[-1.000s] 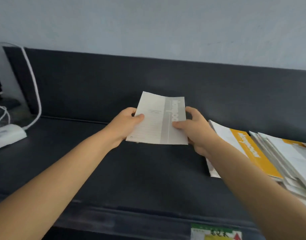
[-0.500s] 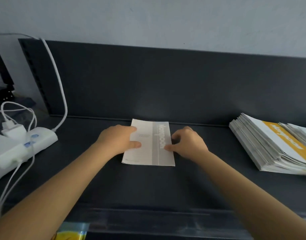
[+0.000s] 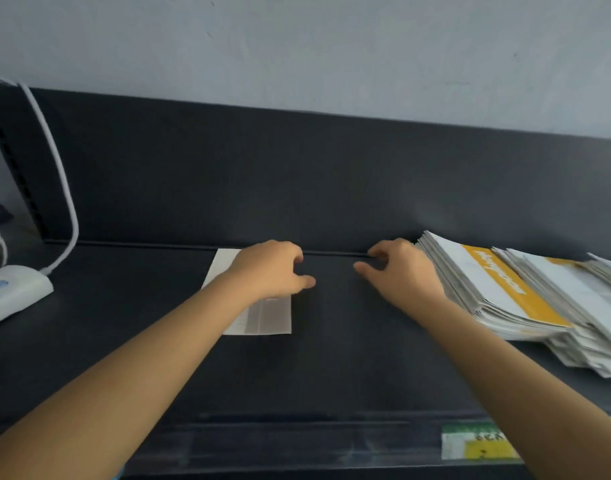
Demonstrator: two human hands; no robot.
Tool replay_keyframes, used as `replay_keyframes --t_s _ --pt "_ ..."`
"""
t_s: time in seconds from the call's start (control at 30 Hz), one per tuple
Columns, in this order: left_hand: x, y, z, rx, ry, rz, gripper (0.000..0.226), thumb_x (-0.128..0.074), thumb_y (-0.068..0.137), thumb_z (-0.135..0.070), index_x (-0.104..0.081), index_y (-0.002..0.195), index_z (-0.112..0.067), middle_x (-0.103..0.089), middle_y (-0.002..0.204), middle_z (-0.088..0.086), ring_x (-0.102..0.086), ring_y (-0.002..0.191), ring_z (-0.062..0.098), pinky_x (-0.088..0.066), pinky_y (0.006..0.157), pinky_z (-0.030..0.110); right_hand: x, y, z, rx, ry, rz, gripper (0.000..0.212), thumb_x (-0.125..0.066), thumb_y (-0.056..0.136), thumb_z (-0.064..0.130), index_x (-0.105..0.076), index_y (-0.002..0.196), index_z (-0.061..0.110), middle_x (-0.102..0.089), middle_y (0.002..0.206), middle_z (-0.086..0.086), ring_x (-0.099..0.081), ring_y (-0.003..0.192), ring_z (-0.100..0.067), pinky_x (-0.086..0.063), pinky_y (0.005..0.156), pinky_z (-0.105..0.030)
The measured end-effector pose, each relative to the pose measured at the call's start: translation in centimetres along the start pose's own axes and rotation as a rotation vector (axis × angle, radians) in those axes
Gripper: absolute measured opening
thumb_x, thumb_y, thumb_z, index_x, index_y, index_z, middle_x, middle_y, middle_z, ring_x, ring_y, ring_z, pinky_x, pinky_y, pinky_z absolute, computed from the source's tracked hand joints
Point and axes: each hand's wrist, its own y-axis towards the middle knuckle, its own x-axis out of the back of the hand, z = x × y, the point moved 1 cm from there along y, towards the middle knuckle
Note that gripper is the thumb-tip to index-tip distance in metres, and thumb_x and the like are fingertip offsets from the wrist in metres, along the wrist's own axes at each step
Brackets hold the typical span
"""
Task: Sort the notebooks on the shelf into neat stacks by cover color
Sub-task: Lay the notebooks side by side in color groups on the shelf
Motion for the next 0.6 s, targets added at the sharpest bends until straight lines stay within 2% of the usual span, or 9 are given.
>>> replay_keyframes --t_s 0.1,0.2,0.27,0.33,0.4,0.47,0.5,0.53,0.6 --pt "-1.1 1.6 -4.6 -0.054 -0.129 -0.02 0.051 -0.058 0.088 -0.057 -0.057 0.128 -0.024 -0.064 0.113 -0.006 -0.061 0.101 0.017 -0.052 0.083 0.034 4.0 0.8 -3.4 -0.088 -0.201 -0.109 0.042 -0.059 0.087 0.044 -0.063 0.115 0.013 -0.058 0.116 -0.009 -0.047 0.114 -0.03 -0.04 0.087 -0.034" --pt "-2.2 2.7 -9.7 -0.127 -0.27 -0.11 0.04 -0.059 0.089 -0.054 -0.065 0.11 -0.021 -0.067 0.099 -0.005 -0.064 0.09 0.016 -0.054 0.079 0.035 7.1 0.8 -7.5 -0.29 -0.474 -0.009 0.049 -0.044 0.091 0.054 -0.06 0.108 0.011 -0.062 0.113 -0.009 -0.048 0.114 -0.031 -0.034 0.093 -0.037" --pt "-2.8 3.6 -13.2 -0.141 -0.38 -0.137 0.038 -0.06 0.088 -0.053 -0.066 0.097 -0.016 -0.069 0.087 -0.003 -0.066 0.081 0.017 -0.056 0.074 0.035 7.7 0.5 -9.6 -0.393 -0.416 0.177 0.055 -0.032 0.096 0.053 -0.057 0.121 0.01 -0.058 0.126 -0.008 -0.047 0.122 -0.03 -0.032 0.1 -0.039" --pt "-3.6 4.6 -16.0 -0.114 -0.545 -0.075 0.044 -0.061 0.087 -0.054 -0.061 0.085 -0.01 -0.069 0.08 0.003 -0.069 0.069 0.02 -0.057 0.071 0.034 7.6 0.5 -10.6 -0.395 -0.239 0.352 0.052 -0.026 0.102 0.039 -0.052 0.129 0.003 -0.053 0.133 -0.015 -0.047 0.123 -0.031 -0.036 0.097 -0.036" --pt "-4.3 5.3 -18.1 -0.06 -0.742 0.017 0.045 -0.063 0.085 -0.053 -0.052 0.076 -0.011 -0.064 0.079 0.007 -0.068 0.064 0.025 -0.059 0.071 0.036 7.5 0.4 -10.7 -0.338 -0.078 0.414 0.039 -0.031 0.102 0.024 -0.057 0.118 0.0 -0.059 0.111 -0.017 -0.054 0.105 -0.031 -0.04 0.08 -0.032" --pt "-4.7 5.9 -19.2 -0.003 -0.904 0.037 0.041 -0.068 0.085 -0.046 -0.052 0.073 -0.011 -0.061 0.079 0.007 -0.065 0.066 0.025 -0.059 0.069 0.036 7.3 0.8 -10.6 -0.347 0.027 0.393 0.023 -0.033 0.1 0.011 -0.054 0.104 0.004 -0.054 0.086 -0.01 -0.048 0.091 -0.023 -0.036 0.064 -0.028" --pt "-4.8 6.0 -19.3 0.021 -0.961 0.027 0.035 -0.07 0.085 -0.039 -0.056 0.075 -0.009 -0.062 0.081 0.008 -0.064 0.066 0.024 -0.059 0.069 0.036 7.4 0.9 -10.3 -0.346 0.092 0.362 0.02 -0.031 0.099 0.004 -0.051 0.101 0.004 -0.053 0.085 -0.009 -0.046 0.09 -0.022 -0.034 0.061 -0.026" --pt "-4.8 6.1 -19.1 0.041 -0.998 0.017 0.028 -0.07 0.085 -0.03 -0.059 0.076 -0.006 -0.063 0.081 0.01 -0.064 0.065 0.024 -0.058 0.07 0.036 7.3 1.1 -10.5 -0.287 0.053 0.353 0.023 -0.031 0.097 -0.001 -0.052 0.101 0.004 -0.054 0.09 -0.01 -0.048 0.091 -0.022 -0.034 0.064 -0.027" --pt "-4.8 6.2 -18.0 0.073 -0.939 -0.037 0.024 -0.066 0.087 -0.019 -0.061 0.074 -0.001 -0.065 0.078 0.012 -0.066 0.064 0.026 -0.059 0.073 0.038 7.1 1.3 -10.5 -0.208 0.103 0.375 0.025 -0.033 0.096 -0.002 -0.052 0.084 0.009 -0.052 0.09 -0.012 -0.047 0.092 -0.022 -0.036 0.073 -0.027"
